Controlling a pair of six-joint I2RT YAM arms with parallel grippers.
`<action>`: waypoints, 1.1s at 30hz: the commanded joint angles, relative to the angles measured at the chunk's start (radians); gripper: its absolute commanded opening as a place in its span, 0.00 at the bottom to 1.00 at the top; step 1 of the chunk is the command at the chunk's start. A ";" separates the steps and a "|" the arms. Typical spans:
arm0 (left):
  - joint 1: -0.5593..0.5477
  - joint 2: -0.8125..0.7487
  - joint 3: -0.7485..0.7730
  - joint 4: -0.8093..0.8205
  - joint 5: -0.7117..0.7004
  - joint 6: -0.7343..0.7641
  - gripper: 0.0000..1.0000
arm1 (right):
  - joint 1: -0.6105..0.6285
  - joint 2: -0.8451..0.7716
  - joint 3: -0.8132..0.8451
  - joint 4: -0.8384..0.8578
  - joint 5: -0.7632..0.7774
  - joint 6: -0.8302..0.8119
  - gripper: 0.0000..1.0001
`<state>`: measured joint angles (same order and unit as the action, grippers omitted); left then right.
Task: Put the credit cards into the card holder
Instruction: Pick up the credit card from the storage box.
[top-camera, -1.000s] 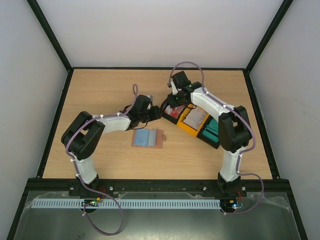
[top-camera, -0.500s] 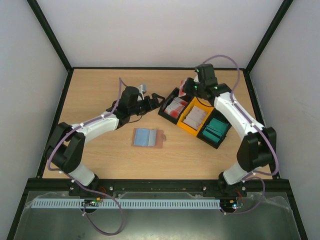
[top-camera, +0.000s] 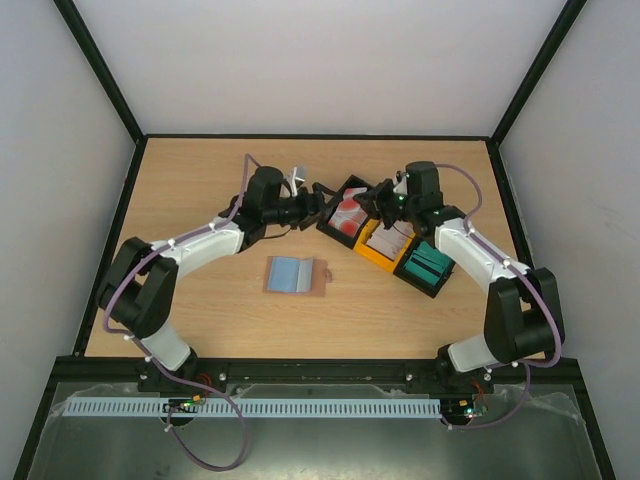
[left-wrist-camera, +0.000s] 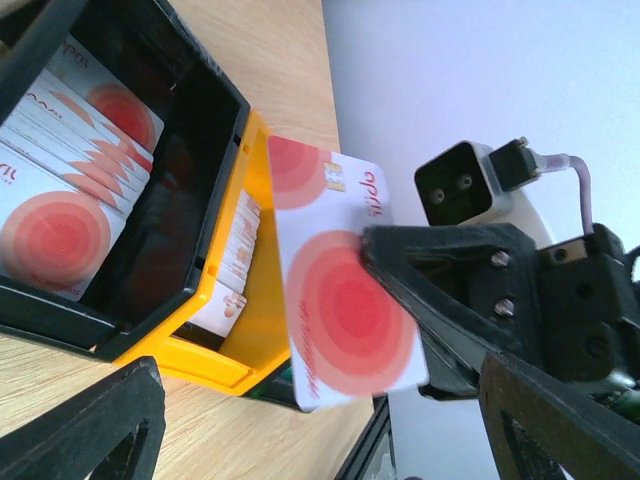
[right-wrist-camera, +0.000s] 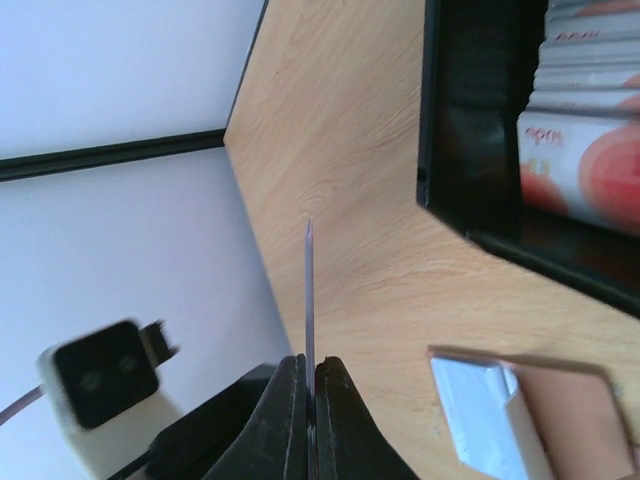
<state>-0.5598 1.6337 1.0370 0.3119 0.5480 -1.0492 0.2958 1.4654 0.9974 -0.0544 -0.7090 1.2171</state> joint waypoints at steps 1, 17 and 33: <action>-0.003 0.056 0.053 0.044 0.083 -0.077 0.84 | 0.002 -0.047 -0.050 0.150 -0.111 0.141 0.02; -0.008 0.114 0.058 0.189 0.150 -0.202 0.29 | 0.002 -0.017 -0.091 0.291 -0.275 0.065 0.03; 0.009 0.050 -0.003 0.338 0.189 -0.377 0.03 | -0.037 -0.109 -0.149 0.356 -0.224 0.033 0.38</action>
<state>-0.5594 1.7336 1.0672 0.5350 0.6991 -1.3109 0.2817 1.4223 0.8787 0.2161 -0.9432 1.2541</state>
